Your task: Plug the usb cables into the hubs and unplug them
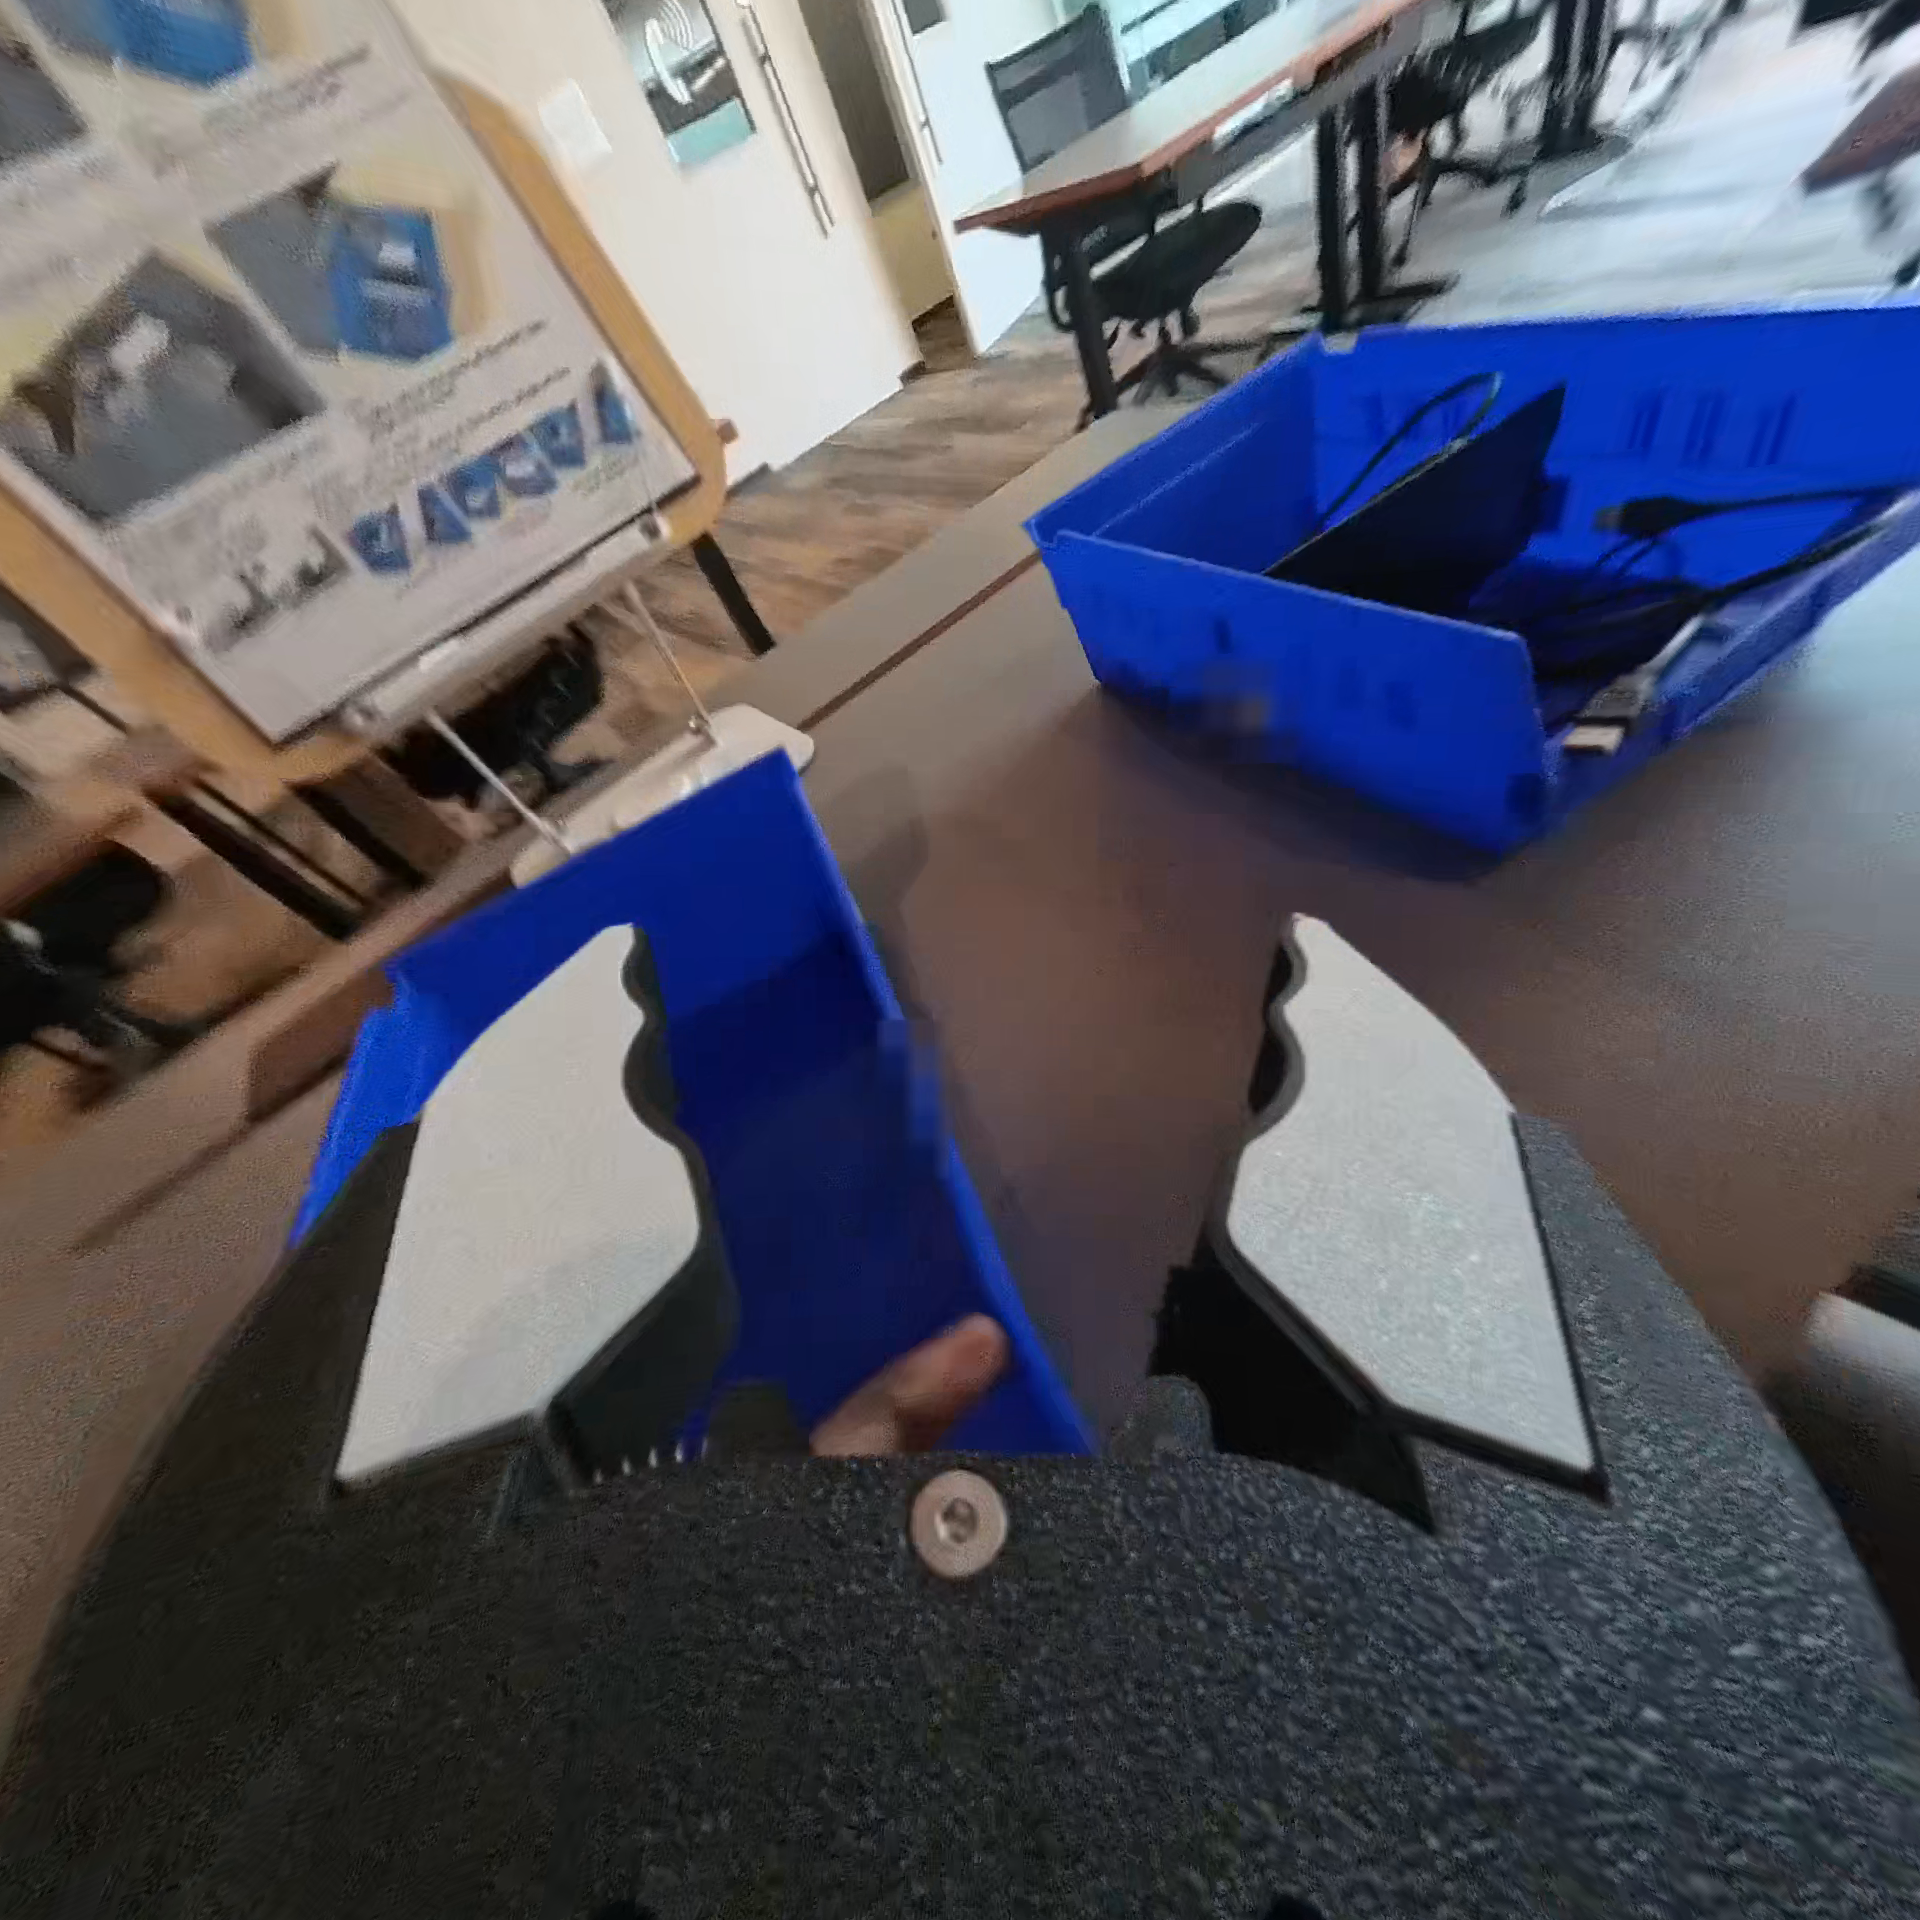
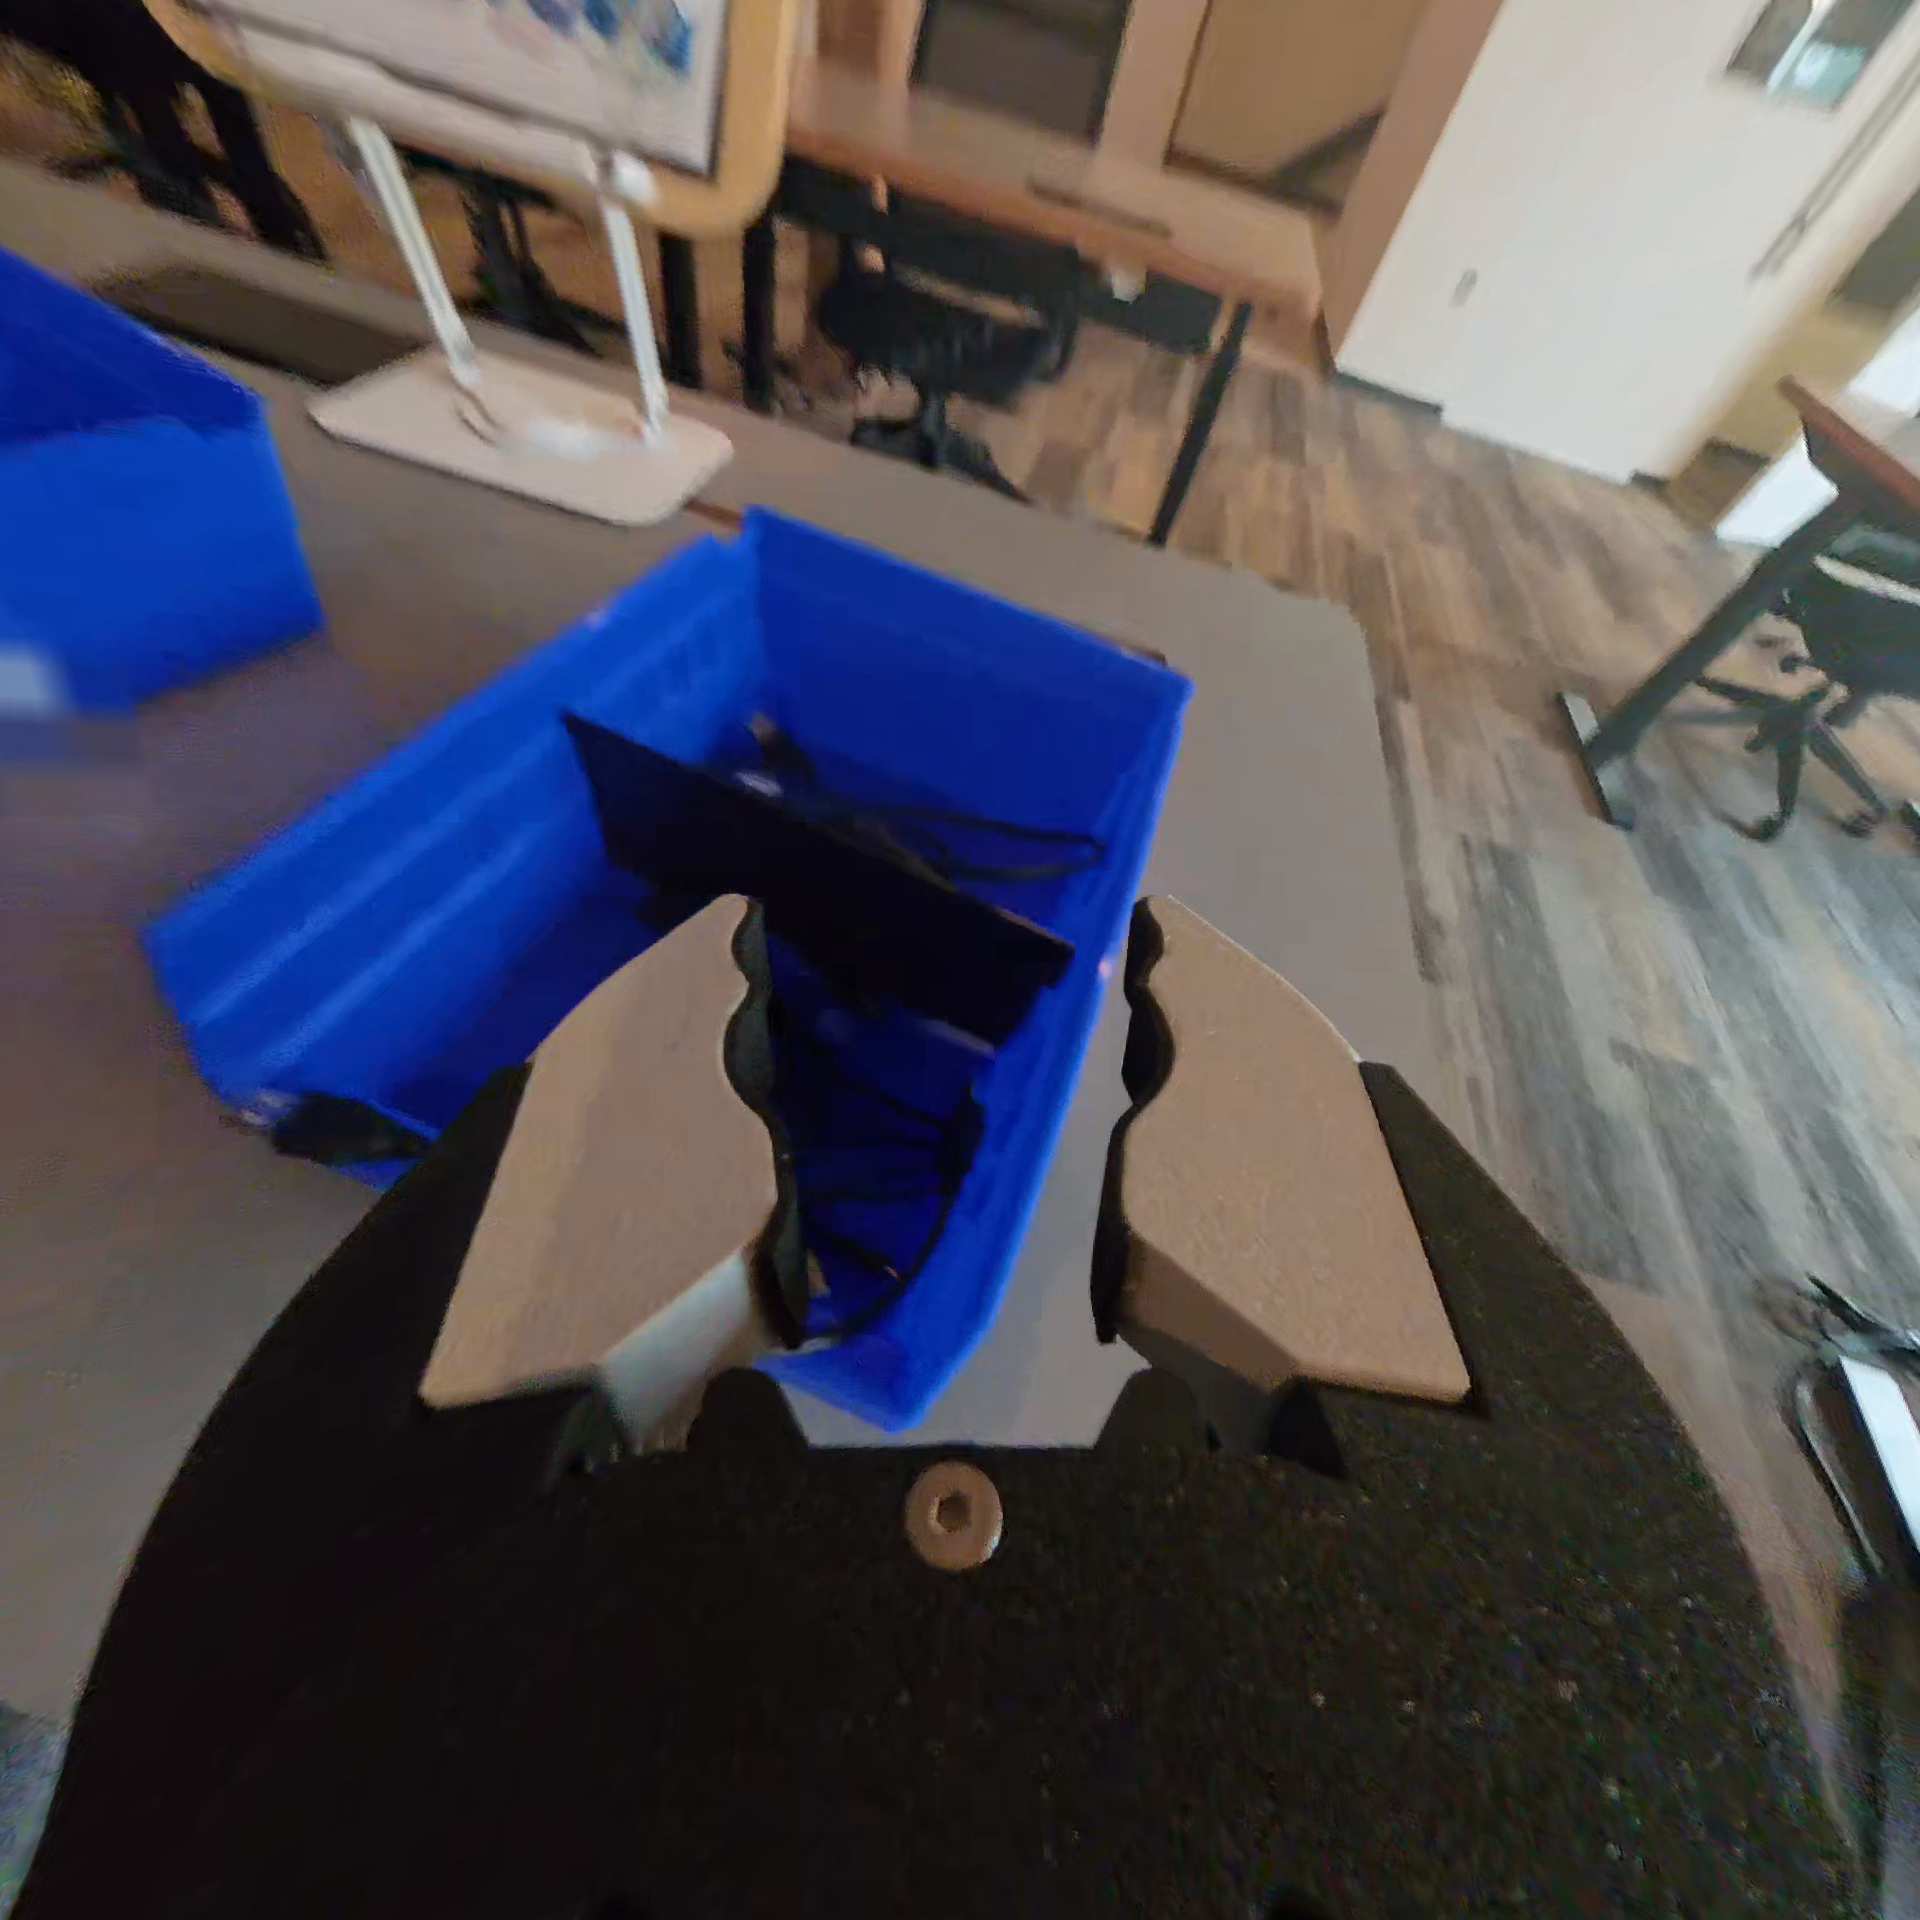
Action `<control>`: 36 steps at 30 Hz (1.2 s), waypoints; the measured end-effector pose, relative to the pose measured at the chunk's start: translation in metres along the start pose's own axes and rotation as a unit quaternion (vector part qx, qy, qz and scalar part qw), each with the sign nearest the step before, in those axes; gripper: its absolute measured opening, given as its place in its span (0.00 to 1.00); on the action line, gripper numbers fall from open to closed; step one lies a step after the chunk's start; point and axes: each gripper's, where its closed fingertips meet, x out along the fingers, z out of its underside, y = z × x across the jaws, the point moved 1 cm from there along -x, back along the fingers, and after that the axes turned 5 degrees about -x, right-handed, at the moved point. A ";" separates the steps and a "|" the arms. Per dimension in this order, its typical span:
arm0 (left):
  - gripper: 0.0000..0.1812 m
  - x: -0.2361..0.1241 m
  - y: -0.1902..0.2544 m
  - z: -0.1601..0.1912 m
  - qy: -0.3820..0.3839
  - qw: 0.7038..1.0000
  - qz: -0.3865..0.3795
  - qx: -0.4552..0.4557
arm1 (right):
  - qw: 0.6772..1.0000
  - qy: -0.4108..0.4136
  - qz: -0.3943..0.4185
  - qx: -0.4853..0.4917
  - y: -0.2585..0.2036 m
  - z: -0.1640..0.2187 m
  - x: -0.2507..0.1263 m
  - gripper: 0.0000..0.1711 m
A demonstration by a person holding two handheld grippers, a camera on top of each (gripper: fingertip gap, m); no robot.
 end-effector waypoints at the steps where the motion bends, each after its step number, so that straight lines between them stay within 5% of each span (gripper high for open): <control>1: 0.63 -0.016 -0.011 0.004 0.007 0.999 0.019 -0.027 | 1.000 0.016 -0.007 0.001 -0.005 -0.011 -0.002 0.38; 2: 0.68 -0.030 -0.019 0.006 0.017 0.998 0.043 -0.041 | 0.999 0.028 -0.015 0.002 -0.011 -0.022 -0.004 0.38; 4: 0.60 -0.054 -0.050 0.007 0.035 0.998 0.021 -0.054 | 0.998 0.052 -0.028 0.007 -0.021 -0.042 -0.008 0.37; 7: 0.53 -0.074 -0.072 0.011 0.041 0.998 0.020 0.035 | 0.994 0.099 -0.045 0.009 -0.034 -0.071 -0.014 0.36; 11: 0.55 -0.084 -0.079 0.076 -0.128 0.967 0.083 0.204 | 0.982 0.167 -0.081 0.018 -0.052 -0.097 -0.019 0.32; 14: 0.54 -0.080 -0.093 0.114 -0.192 0.935 0.098 0.280 | 0.981 0.166 -0.100 0.014 -0.061 -0.095 -0.015 0.32; 19: 0.45 -0.055 -0.081 0.134 -0.174 0.909 0.160 0.344 | 0.984 0.145 -0.102 0.013 -0.064 -0.084 -0.006 0.32; 24: 0.44 -0.035 -0.085 0.181 -0.282 0.845 0.197 0.411 | 0.984 0.142 -0.104 0.016 -0.061 -0.079 -0.003 0.31; 26: 0.29 -0.031 -0.089 0.195 -0.310 0.826 0.198 0.426 | 0.985 0.137 -0.104 0.017 -0.060 -0.075 -0.002 0.31; 28: 0.17 -0.025 -0.093 0.197 -0.298 0.829 0.179 0.438 | 0.986 0.129 -0.102 0.021 -0.057 -0.070 0.000 0.31; 36: 0.19 -0.039 -0.110 0.206 -0.346 0.854 0.084 0.379 | 0.989 0.109 -0.101 0.022 -0.057 -0.060 0.009 0.31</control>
